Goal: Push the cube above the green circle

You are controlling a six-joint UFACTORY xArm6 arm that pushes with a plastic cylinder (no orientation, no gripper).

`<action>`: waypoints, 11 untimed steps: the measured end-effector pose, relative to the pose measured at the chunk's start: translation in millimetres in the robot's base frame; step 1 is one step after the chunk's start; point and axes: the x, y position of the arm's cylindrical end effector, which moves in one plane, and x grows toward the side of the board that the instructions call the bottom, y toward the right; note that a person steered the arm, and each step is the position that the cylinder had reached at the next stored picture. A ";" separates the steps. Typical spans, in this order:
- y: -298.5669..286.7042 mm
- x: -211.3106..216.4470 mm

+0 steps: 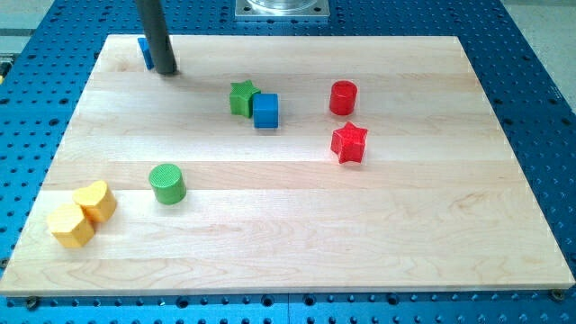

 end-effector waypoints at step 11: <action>1.2 110.6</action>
